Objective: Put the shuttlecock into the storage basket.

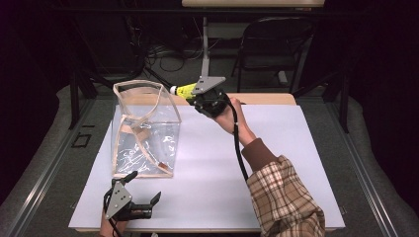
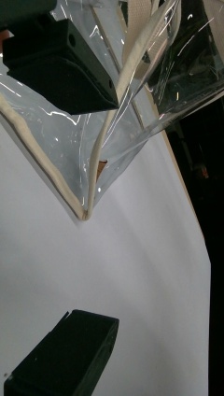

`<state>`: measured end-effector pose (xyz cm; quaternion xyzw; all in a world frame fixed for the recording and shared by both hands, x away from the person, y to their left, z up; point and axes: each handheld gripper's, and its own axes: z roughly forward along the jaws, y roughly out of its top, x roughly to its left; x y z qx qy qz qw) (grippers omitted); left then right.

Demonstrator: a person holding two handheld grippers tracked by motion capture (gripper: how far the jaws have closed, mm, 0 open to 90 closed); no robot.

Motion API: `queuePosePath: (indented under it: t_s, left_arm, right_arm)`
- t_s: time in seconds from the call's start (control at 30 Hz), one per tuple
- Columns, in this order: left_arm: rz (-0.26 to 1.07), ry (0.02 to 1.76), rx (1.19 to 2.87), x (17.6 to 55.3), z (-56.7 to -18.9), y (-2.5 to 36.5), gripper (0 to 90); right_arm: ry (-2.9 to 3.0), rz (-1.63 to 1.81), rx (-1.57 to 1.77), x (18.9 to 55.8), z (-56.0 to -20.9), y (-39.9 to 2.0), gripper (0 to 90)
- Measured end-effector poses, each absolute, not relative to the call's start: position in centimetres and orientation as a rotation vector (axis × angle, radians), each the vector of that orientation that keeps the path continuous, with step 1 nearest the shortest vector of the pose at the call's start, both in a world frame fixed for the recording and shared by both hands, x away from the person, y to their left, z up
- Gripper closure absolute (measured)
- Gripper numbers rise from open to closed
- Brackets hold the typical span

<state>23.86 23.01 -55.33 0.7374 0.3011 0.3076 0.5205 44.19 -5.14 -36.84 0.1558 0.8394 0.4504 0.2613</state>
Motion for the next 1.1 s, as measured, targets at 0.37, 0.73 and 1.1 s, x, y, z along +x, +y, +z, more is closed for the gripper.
queuePosePath:
  t_s: [0.37,0.73,1.1]
  left_arm:
    - [0.736,0.723,1.764,23.9,-55.3,23.1,0.0]
    - [0.735,0.724,1.762,23.9,-55.3,23.1,0.0]
    - [0.736,0.724,1.761,23.8,-55.3,23.2,0.0]
  right_arm:
    - [2.287,1.213,0.423,44.8,-36.4,-4.2,89.3]
    - [2.289,1.218,0.418,45.2,-35.8,-3.2,89.3]
    - [2.298,1.225,0.424,45.7,-35.8,-2.4,89.2]
